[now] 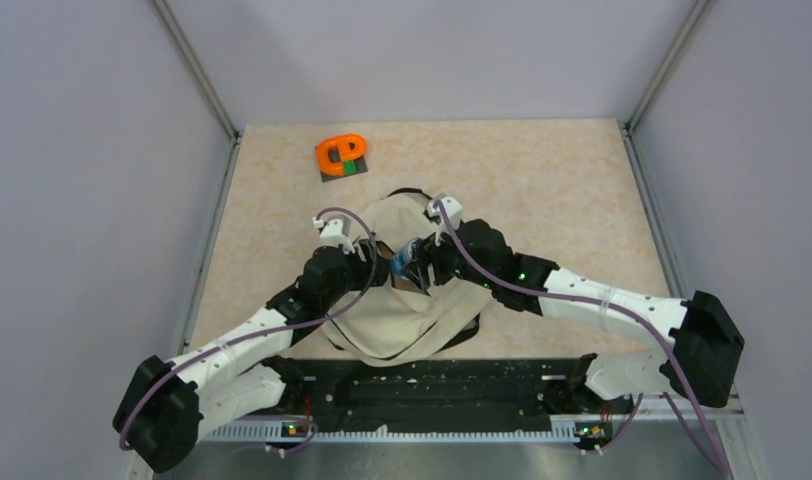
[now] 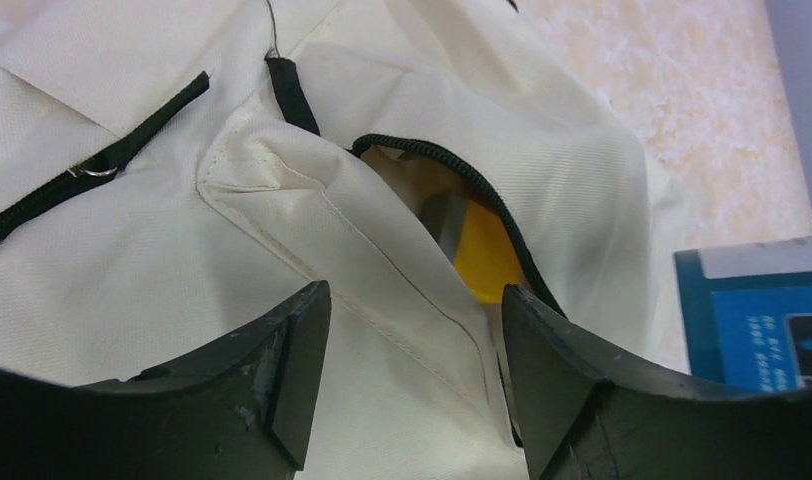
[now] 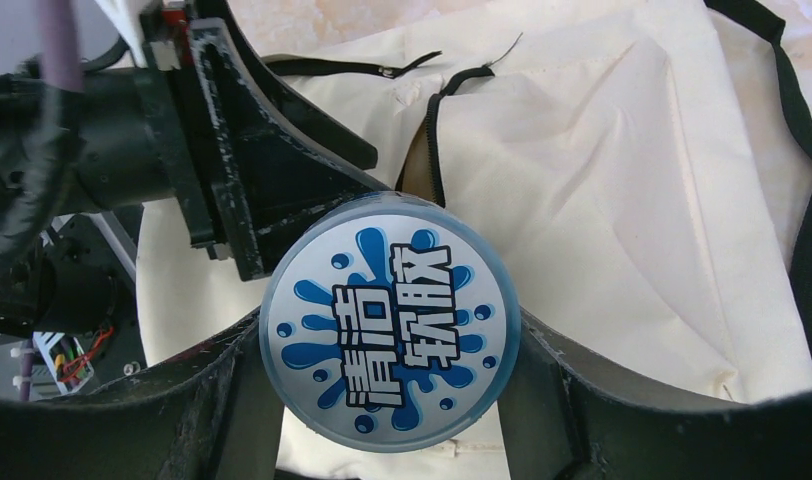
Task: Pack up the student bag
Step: Place the stationery in the student bag, then adjust the stationery in the student bag.
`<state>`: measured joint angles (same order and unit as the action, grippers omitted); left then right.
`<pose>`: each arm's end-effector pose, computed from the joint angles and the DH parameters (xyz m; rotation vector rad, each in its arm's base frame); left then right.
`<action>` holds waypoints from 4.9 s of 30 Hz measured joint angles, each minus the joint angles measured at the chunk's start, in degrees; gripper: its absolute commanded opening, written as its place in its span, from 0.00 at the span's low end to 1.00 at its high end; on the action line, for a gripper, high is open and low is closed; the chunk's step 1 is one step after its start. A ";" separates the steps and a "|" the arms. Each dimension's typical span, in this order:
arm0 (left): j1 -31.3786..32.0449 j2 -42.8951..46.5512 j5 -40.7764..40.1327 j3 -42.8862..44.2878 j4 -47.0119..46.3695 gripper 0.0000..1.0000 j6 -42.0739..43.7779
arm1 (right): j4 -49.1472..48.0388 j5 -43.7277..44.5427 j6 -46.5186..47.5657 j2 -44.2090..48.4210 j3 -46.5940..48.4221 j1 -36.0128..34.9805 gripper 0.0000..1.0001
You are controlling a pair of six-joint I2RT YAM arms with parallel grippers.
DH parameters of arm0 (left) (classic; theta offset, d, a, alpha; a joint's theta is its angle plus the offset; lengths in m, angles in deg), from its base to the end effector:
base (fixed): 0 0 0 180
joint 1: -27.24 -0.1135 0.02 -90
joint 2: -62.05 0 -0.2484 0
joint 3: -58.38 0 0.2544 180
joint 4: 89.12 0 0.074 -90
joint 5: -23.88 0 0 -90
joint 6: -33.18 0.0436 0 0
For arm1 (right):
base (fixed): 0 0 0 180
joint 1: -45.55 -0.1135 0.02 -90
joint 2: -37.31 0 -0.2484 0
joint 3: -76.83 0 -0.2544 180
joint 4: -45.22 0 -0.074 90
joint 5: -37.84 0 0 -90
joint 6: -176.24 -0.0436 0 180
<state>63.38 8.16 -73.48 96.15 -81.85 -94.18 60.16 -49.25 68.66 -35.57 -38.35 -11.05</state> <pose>0.1855 -0.1285 0.1970 -0.1081 2.0418 -0.6978 0.1708 0.2550 0.2693 -0.6549 1.9518 0.7800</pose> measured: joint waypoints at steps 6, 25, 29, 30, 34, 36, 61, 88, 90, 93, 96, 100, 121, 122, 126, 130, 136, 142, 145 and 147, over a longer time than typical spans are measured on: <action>-0.09 -5.33 -0.24 1.86 0.66 0.41 0.09 | 0.00 0.35 0.04 0.02 0.00 -0.09 0.07; -0.33 0.37 -2.36 -1.70 0.92 0.00 -0.15 | -3.76 1.60 1.81 -17.09 7.37 -2.64 0.01; -0.57 0.42 -2.91 -2.54 0.83 0.00 -0.28 | -2.82 3.85 2.49 -19.65 9.35 -2.64 0.00; -0.57 0.46 -2.91 -2.73 0.76 0.00 -0.35 | -2.49 4.57 2.69 -20.22 9.77 -2.67 0.00; -0.59 0.94 -2.82 -3.34 0.42 0.00 -0.48 | -1.92 9.75 4.66 -23.08 12.28 -3.48 0.00; -0.59 1.16 -2.73 -3.74 -0.04 0.00 -0.74 | -2.12 12.70 5.79 -24.37 13.35 -4.17 0.00; -0.57 3.96 -0.42 -6.93 -6.84 0.00 -4.74 | -13.51 39.01 12.02 -27.04 8.02 -10.71 0.71; -0.33 12.35 19.89 0.81 3.56 0.92 11.85 | 6.38 28.48 2.78 -4.13 0.48 -6.27 0.79; 0.00 10.23 21.16 1.31 3.34 0.94 12.41 | 6.95 28.55 1.33 -2.56 -1.16 -4.92 0.80; 0.90 8.85 21.38 1.33 3.39 0.96 13.33 | 7.50 28.52 -0.37 -0.22 -3.63 -3.26 0.81; 2.10 8.74 19.93 1.38 3.32 0.97 14.69 | 8.31 28.48 -1.64 1.55 -5.33 -1.49 0.81; 3.67 7.39 17.42 2.40 3.30 0.98 16.20 | 8.39 28.37 -2.25 2.73 -6.71 0.09 0.81; 18.43 -15.58 -16.13 16.87 11.47 0.98 21.00 | 6.82 26.60 -3.65 4.33 -10.43 0.55 0.82; 18.45 -16.15 -16.68 17.38 12.59 0.93 20.70 | 6.82 26.56 -3.65 4.42 -10.45 0.55 0.82; 18.45 -17.38 -18.08 18.43 15.41 0.61 18.45 | 6.36 26.38 -3.61 5.03 -10.95 0.57 0.79; 18.45 -15.54 -18.71 15.80 13.05 0.18 16.41 | 4.70 23.71 -1.75 5.44 -11.15 0.63 0.76; 18.45 -5.40 -19.78 5.53 5.40 0.00 12.98 | 1.20 17.33 5.66 5.57 -10.88 -0.57 0.73; 18.45 4.76 -21.73 -2.71 0.68 0.00 11.91 | -2.82 18.56 12.09 -0.92 -5.51 -5.90 0.72; 18.40 6.49 -22.27 -4.15 -0.55 0.00 11.63 | -4.42 22.18 13.14 -6.32 -3.10 -6.54 0.73; 18.36 6.64 -22.36 -4.44 -1.03 0.00 11.45 | -4.98 24.92 13.62 -8.92 -2.67 -6.62 0.73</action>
<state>81.74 14.80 -95.83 91.71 -82.87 -82.73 55.18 -24.33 82.27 -44.49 -41.02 -17.67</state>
